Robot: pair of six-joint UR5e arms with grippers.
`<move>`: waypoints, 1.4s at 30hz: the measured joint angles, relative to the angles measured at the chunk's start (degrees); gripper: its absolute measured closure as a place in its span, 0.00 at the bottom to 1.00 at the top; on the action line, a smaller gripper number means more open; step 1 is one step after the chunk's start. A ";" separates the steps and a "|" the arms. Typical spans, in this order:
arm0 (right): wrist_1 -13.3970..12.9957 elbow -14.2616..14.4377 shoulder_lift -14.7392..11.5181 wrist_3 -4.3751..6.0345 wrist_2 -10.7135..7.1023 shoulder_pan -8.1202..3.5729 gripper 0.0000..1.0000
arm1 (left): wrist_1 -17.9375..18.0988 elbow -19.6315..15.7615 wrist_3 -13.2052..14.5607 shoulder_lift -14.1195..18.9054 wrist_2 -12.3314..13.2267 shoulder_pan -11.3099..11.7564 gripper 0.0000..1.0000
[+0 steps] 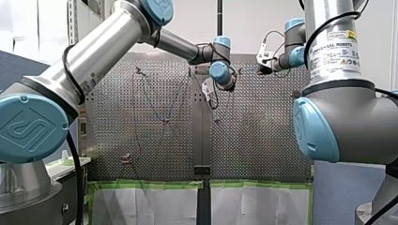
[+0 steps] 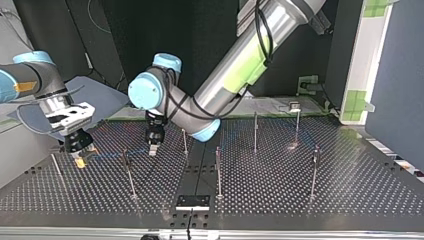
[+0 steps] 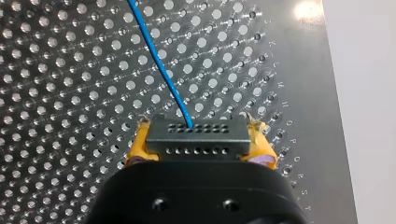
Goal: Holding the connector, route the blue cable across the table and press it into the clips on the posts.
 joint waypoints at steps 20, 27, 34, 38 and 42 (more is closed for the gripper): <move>0.09 -0.01 0.00 0.06 0.00 0.19 1.00 | 6.83 -8.97 1.64 9.44 2.98 -1.78 0.00; 0.06 0.00 0.01 -0.03 0.00 0.22 1.00 | 10.77 -12.92 5.39 13.40 1.65 -0.98 0.00; 0.10 0.01 0.06 -0.13 -0.02 0.56 1.00 | 14.14 -16.30 6.01 16.77 1.00 -1.10 0.00; 0.10 0.02 0.08 -0.19 -0.01 0.83 1.00 | 16.03 -18.19 4.33 18.67 -0.53 -0.12 0.00; 0.15 0.01 0.09 -0.25 -0.04 0.94 1.00 | 18.03 -20.20 3.49 19.30 -2.48 0.83 0.00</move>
